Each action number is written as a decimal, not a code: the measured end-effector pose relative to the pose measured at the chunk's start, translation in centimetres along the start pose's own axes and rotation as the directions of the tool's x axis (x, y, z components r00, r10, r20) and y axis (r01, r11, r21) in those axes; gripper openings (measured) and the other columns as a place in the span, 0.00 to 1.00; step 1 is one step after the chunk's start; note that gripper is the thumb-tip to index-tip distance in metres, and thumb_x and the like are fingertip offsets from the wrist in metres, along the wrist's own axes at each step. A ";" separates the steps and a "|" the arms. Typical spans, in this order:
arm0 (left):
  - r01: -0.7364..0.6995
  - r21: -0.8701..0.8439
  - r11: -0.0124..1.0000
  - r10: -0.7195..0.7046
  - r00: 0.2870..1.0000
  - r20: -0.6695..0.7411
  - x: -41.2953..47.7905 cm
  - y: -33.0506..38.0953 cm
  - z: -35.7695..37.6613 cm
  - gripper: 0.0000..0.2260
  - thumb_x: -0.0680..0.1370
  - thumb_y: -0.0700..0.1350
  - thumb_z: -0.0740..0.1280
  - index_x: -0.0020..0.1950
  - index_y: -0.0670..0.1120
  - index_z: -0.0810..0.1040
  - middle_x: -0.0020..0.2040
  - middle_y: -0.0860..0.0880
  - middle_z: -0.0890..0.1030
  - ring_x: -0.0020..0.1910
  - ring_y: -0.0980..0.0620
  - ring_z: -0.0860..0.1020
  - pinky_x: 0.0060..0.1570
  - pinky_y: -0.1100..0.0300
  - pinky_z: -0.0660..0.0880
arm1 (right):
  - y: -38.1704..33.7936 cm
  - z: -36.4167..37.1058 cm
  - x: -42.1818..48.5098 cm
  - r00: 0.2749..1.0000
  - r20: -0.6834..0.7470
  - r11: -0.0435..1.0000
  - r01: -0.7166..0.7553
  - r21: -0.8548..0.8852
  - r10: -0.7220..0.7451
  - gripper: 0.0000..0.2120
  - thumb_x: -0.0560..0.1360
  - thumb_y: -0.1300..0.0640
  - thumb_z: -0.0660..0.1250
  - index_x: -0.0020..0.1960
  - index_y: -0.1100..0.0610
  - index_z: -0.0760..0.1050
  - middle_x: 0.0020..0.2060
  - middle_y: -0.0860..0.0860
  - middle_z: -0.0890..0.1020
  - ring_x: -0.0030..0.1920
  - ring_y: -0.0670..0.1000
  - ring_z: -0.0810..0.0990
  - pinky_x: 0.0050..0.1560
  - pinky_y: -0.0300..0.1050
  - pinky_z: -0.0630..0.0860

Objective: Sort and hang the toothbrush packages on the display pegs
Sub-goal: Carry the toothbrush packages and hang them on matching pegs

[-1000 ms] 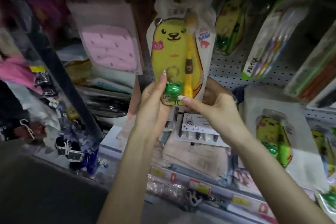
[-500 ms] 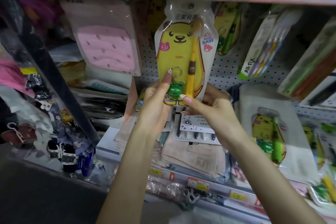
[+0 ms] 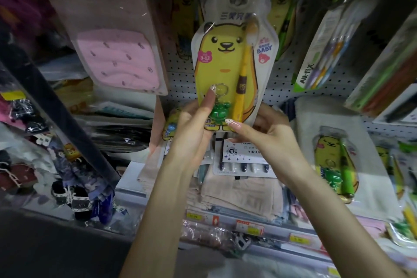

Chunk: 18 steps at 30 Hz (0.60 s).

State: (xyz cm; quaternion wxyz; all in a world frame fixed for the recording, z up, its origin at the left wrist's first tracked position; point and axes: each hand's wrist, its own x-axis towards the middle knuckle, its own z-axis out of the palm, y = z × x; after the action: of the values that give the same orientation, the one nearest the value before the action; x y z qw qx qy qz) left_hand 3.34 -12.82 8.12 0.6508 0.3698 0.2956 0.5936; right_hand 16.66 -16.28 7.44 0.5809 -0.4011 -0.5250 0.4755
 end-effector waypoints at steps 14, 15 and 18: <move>-0.018 -0.049 0.999 0.023 0.996 0.085 0.5 0.3 -0.6 0.15 0.63 0.55 0.70 0.44 0.49 0.87 0.49 0.47 0.85 0.53 0.48 0.82 0.60 0.47 0.76 | 0.4 0.8 -0.1 1.000 -0.015 0.999 0.025 -0.020 -0.025 0.12 0.73 0.67 0.69 0.55 0.58 0.77 0.45 0.46 0.86 0.45 0.45 0.84 0.40 0.38 0.80; -0.017 -0.052 0.998 0.022 0.996 0.083 0.5 0.4 -0.5 0.14 0.62 0.54 0.70 0.43 0.49 0.87 0.48 0.48 0.85 0.52 0.49 0.83 0.59 0.47 0.76 | 0.4 0.9 0.0 1.000 -0.018 0.999 0.025 -0.023 -0.025 0.12 0.73 0.67 0.69 0.55 0.57 0.78 0.45 0.46 0.86 0.45 0.45 0.84 0.40 0.38 0.80; -0.017 -0.065 0.998 0.022 0.996 0.084 0.6 0.5 -0.3 0.14 0.61 0.54 0.70 0.41 0.50 0.87 0.47 0.48 0.86 0.50 0.50 0.83 0.59 0.47 0.77 | 0.3 0.9 0.1 0.999 -0.028 0.999 0.034 -0.028 -0.035 0.12 0.73 0.67 0.70 0.54 0.56 0.78 0.45 0.47 0.86 0.45 0.47 0.84 0.41 0.41 0.81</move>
State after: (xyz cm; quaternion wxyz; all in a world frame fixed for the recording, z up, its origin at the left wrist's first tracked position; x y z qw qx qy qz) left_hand 2.89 -12.20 8.37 0.6684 0.3764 0.2449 0.5929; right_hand 15.73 -16.18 7.27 0.5909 -0.4068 -0.5300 0.4521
